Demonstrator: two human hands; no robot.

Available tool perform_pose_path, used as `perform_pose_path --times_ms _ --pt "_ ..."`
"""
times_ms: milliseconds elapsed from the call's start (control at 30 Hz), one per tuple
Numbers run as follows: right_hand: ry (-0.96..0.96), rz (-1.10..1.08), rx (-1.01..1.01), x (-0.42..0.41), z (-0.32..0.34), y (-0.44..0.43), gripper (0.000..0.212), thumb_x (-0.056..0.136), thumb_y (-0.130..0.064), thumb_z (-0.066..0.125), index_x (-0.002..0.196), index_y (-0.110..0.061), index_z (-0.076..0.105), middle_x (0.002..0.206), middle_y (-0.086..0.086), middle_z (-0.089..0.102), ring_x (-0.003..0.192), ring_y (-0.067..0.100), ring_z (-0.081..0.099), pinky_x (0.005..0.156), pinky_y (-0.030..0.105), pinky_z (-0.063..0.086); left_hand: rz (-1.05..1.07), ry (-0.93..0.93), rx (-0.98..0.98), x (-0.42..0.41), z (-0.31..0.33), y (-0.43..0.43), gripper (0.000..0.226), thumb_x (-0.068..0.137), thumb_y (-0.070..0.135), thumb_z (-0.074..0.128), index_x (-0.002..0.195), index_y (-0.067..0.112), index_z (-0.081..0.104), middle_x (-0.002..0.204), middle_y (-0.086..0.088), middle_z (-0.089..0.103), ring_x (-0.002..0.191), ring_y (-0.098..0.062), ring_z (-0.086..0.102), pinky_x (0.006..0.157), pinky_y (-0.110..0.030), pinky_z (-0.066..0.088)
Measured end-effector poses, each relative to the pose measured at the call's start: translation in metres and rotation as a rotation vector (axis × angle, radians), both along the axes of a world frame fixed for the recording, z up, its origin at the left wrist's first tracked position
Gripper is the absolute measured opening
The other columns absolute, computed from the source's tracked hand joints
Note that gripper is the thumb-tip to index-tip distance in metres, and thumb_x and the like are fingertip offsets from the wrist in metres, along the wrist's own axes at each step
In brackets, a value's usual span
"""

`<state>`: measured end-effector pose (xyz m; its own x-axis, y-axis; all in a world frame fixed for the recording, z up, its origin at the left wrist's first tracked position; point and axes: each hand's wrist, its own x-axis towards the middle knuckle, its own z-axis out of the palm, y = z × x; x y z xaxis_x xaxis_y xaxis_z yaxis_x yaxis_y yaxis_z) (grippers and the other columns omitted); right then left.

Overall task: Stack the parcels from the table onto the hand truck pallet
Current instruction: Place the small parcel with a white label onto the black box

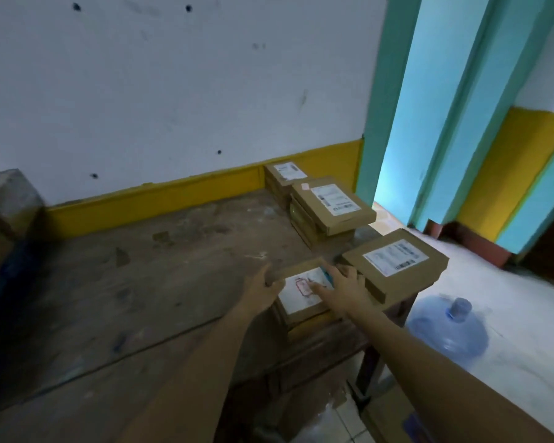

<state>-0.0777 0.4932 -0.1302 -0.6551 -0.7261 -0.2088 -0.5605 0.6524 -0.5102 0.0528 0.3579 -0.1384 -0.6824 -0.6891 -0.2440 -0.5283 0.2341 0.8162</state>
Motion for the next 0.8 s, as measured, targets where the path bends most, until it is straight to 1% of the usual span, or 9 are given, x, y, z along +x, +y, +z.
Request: perform_pose_path --times_ms 133,200,233,267,367,467,533,633,800 --pt "-0.159 0.114 0.01 -0.023 -0.023 0.003 0.071 0.089 -0.06 0.042 0.147 -0.037 0.008 0.152 0.013 0.015 0.137 0.037 0.024 0.11 0.052 0.03 0.083 0.05 0.113 -0.017 -0.017 0.016 0.073 0.092 0.036 0.053 0.15 0.021 0.01 0.151 -0.012 0.031 0.134 -0.029 0.04 0.107 -0.046 0.04" --pt "-0.197 0.143 -0.015 -0.027 -0.026 0.004 0.071 0.089 -0.058 0.043 0.147 -0.038 0.007 0.149 0.013 0.02 0.133 0.035 0.032 0.106 0.05 0.036 0.121 0.097 0.128 -0.021 -0.023 0.02 0.075 0.093 0.035 0.051 0.15 0.019 0.005 0.152 -0.011 0.031 0.125 -0.02 0.047 0.097 -0.03 0.049" --pt "-0.202 0.154 -0.02 -0.029 -0.025 0.004 0.072 0.089 -0.058 0.044 0.147 -0.038 0.007 0.149 0.013 0.022 0.132 0.034 0.033 0.106 0.05 0.037 0.14 0.117 0.142 -0.022 -0.024 0.021 0.074 0.094 0.032 0.05 0.15 0.018 0.004 0.152 -0.01 0.03 0.117 -0.015 0.049 0.085 -0.018 0.052" --pt "-0.203 0.168 -0.022 -0.03 -0.025 0.003 0.072 0.089 -0.057 0.044 0.148 -0.037 0.008 0.149 0.012 0.022 0.132 0.034 0.033 0.106 0.05 0.037 0.169 0.135 0.16 -0.023 -0.024 0.023 0.073 0.095 0.03 0.049 0.15 0.018 0.004 0.152 -0.01 0.029 0.112 -0.013 0.05 0.077 -0.013 0.052" --pt "-0.177 0.172 -0.059 -0.029 -0.019 -0.002 0.072 0.089 -0.058 0.044 0.147 -0.038 0.008 0.15 0.012 0.02 0.135 0.034 0.028 0.108 0.049 0.033 0.239 0.17 0.138 -0.023 -0.018 0.024 0.072 0.095 0.032 0.048 0.15 0.021 0.004 0.152 -0.01 0.028 0.117 -0.02 0.053 0.083 -0.023 0.053" --pt "-0.153 0.178 -0.105 -0.025 -0.004 -0.012 0.071 0.088 -0.059 0.045 0.147 -0.037 0.011 0.15 0.012 0.019 0.136 0.034 0.025 0.109 0.049 0.031 0.335 0.231 0.076 -0.019 -0.004 0.024 0.072 0.094 0.033 0.049 0.15 0.022 0.006 0.15 -0.011 0.032 0.11 -0.019 0.056 0.074 -0.021 0.054" --pt "-0.101 0.195 -0.151 -0.015 0.011 -0.022 0.07 0.088 -0.058 0.045 0.147 -0.037 0.013 0.149 0.012 0.019 0.136 0.035 0.025 0.107 0.048 0.033 0.408 0.267 0.005 -0.009 0.009 0.022 0.07 0.094 0.03 0.05 0.15 0.021 0.01 0.149 -0.012 0.034 0.118 -0.024 0.054 0.085 -0.03 0.054" --pt "-0.049 0.23 -0.225 0.011 0.037 -0.042 0.07 0.088 -0.056 0.046 0.147 -0.035 0.015 0.147 0.013 0.021 0.134 0.035 0.026 0.104 0.047 0.034 0.569 0.321 -0.085 0.017 0.036 0.017 0.068 0.093 0.028 0.054 0.149 0.02 0.016 0.148 -0.013 0.032 0.128 -0.029 0.044 0.102 -0.046 0.044" --pt "-0.011 0.296 -0.358 0.09 0.088 -0.072 0.072 0.088 -0.055 0.048 0.148 -0.033 0.016 0.141 0.015 0.028 0.128 0.034 0.032 0.1 0.042 0.034 0.729 0.405 -0.222 0.096 0.093 0.013 0.061 0.093 0.024 0.054 0.146 0.018 0.026 0.145 -0.012 0.038 0.128 -0.028 0.045 0.104 -0.046 0.043"
